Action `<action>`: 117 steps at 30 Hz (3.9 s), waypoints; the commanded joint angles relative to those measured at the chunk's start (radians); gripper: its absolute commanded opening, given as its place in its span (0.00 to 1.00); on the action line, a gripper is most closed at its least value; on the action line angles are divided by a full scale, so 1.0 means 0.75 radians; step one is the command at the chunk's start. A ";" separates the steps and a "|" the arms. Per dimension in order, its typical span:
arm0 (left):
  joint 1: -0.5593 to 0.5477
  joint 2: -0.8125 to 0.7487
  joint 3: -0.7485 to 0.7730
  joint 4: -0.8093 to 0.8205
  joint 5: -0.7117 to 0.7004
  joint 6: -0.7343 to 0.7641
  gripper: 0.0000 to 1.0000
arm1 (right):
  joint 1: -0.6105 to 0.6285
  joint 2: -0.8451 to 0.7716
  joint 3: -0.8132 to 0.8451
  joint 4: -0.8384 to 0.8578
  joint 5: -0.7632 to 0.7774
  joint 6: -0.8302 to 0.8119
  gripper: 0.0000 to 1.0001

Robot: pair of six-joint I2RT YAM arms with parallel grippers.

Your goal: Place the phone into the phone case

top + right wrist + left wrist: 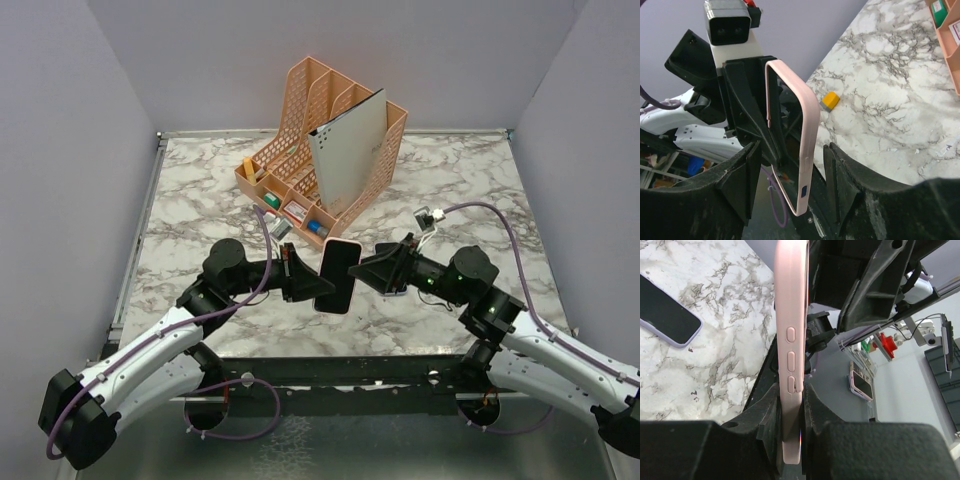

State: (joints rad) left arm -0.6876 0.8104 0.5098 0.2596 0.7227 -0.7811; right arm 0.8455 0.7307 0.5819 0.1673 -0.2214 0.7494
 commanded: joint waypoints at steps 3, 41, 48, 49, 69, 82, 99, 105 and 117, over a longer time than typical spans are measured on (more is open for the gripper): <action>0.004 -0.017 0.015 0.095 -0.027 -0.040 0.00 | 0.009 0.034 -0.070 0.148 -0.061 0.080 0.56; 0.007 0.015 0.094 -0.591 -0.721 -0.024 0.00 | 0.009 -0.016 -0.125 -0.301 0.276 0.203 1.00; 0.026 0.055 -0.096 -0.500 -0.779 -0.207 0.00 | 0.009 -0.050 -0.108 -0.431 0.289 0.163 1.00; 0.041 0.076 -0.113 -0.468 -0.745 -0.219 0.00 | 0.010 -0.051 -0.100 -0.450 0.290 0.151 1.00; 0.232 0.377 -0.153 -0.213 -0.386 -0.299 0.04 | 0.010 -0.073 -0.052 -0.608 0.432 0.102 1.00; 0.232 0.320 -0.168 -0.362 -0.517 -0.263 0.32 | 0.010 -0.025 0.000 -0.731 0.531 0.146 1.00; 0.232 0.257 0.012 -0.721 -0.767 -0.109 0.53 | 0.009 -0.053 0.083 -0.869 0.649 0.128 1.00; 0.232 0.179 0.147 -0.869 -0.923 0.005 0.91 | 0.009 -0.028 0.163 -0.990 0.760 0.169 1.00; 0.232 0.037 0.436 -0.931 -0.839 0.257 0.99 | 0.010 -0.053 0.394 -1.124 0.899 0.061 1.00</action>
State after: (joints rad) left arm -0.5179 0.8719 0.7490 -0.4080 0.0624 -0.7029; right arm 0.8455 0.7101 0.7979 -0.6193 0.3798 0.8543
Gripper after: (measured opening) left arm 0.987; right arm 0.997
